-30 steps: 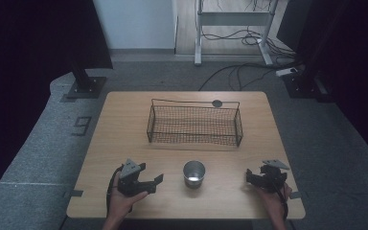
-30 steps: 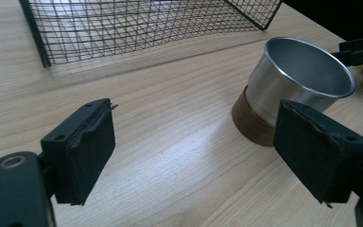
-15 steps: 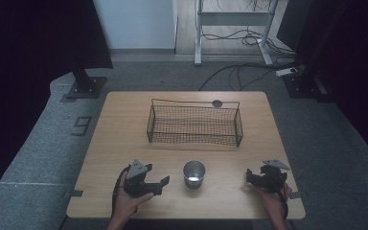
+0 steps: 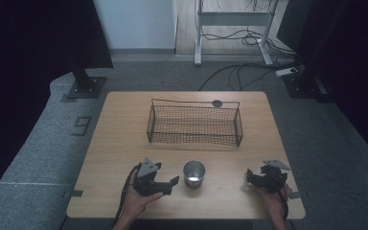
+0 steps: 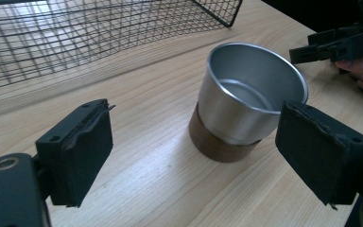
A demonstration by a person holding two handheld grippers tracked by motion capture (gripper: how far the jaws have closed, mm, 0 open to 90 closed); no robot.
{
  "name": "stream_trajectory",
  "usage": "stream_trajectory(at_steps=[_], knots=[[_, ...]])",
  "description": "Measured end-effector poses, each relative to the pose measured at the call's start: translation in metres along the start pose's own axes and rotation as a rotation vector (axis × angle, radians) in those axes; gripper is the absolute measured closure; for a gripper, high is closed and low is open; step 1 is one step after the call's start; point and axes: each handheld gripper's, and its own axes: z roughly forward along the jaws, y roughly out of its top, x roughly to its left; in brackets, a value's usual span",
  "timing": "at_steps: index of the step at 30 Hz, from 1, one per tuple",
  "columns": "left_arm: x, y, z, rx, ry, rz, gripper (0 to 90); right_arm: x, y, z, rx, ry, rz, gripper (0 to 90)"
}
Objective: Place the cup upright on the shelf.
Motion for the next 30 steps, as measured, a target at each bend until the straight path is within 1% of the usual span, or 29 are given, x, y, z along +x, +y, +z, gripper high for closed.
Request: stream_trajectory(at_steps=[8, 18, 20, 24, 30], knots=[[-0.007, 0.003, 0.006, 0.010, -0.020, 0.015, 9.5, 0.000, 0.000, 0.000, 0.000, -0.001, 0.000, 7.3], [-0.015, 0.006, 0.012, 0.024, -0.043, 0.026, 3.4, 0.000, 0.000, 0.000, -0.002, -0.005, 0.002, 7.6], [-0.018, 0.007, 0.014, 0.030, -0.051, 0.029, 1.0, 0.000, 0.000, 0.000, -0.002, -0.005, 0.002, 7.7], [-0.023, 0.008, 0.021, 0.043, -0.068, 0.040, 0.3, 0.000, 0.000, -0.001, -0.001, -0.007, 0.004, 7.9], [-0.027, 0.010, 0.031, 0.062, -0.067, 0.040, 0.0, 0.000, 0.000, -0.001, -0.001, -0.007, 0.004, 7.9]])
